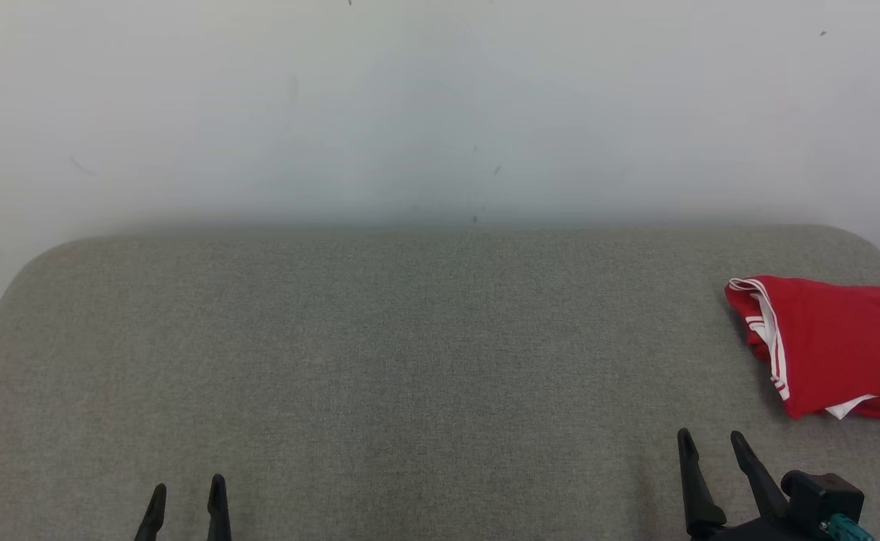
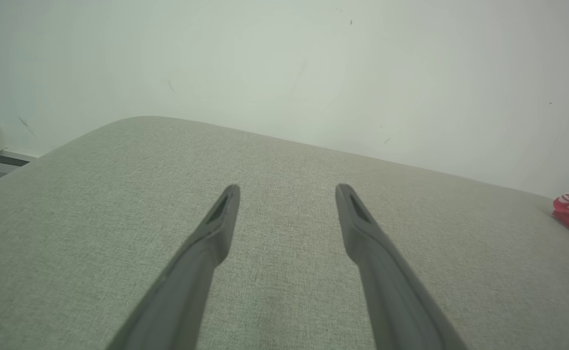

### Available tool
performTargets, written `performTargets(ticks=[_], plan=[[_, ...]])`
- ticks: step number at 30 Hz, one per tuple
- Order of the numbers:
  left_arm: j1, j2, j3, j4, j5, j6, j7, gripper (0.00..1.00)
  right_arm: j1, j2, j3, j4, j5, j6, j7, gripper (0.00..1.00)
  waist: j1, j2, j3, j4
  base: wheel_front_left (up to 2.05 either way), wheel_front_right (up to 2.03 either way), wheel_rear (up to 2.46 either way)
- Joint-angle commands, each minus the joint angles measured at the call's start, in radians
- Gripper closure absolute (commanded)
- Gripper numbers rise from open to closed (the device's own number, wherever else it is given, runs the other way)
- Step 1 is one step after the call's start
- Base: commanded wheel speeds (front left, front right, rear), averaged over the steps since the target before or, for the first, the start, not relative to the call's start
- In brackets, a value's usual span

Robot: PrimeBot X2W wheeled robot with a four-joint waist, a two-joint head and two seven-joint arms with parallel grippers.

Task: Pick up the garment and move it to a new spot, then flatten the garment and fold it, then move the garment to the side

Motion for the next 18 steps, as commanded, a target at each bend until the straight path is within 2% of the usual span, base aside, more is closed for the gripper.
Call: performTargets(ticks=[1, 13, 14, 18], plan=[[-0.003, -0.002, 0.001, 0.003, 0.003, -0.005, -0.004, 0.0, -0.005, 0.002, 0.003, 0.0, 0.002, 0.0, -0.007, 0.0, 0.0, 0.0, 0.002, -0.001, 0.0, 0.0, 0.0], [-0.019, -0.01, 0.001, 0.015, 0.024, -0.005, -0.004, 0.0, -0.017, 0.002, 0.003, 0.02, 0.007, 0.0, -0.014, 0.0, 0.0, 0.0, 0.01, 0.007, 0.0, 0.0, 0.0], [-0.006, -0.009, 0.0, 0.015, 0.018, 0.0, 0.0, 1.0, -0.005, 0.0, 0.001, 0.017, 0.006, 0.0, -0.008, 1.0, 0.0, 0.0, 0.01, 0.007, 0.0, 0.0, 0.0], [0.004, -0.012, -0.001, 0.048, 0.008, 0.001, 0.007, 1.0, 0.008, 0.003, -0.001, 0.05, 0.012, 0.0, -0.005, 1.0, 0.0002, 0.0, 0.01, 0.007, 0.0, 0.0, 0.0]])
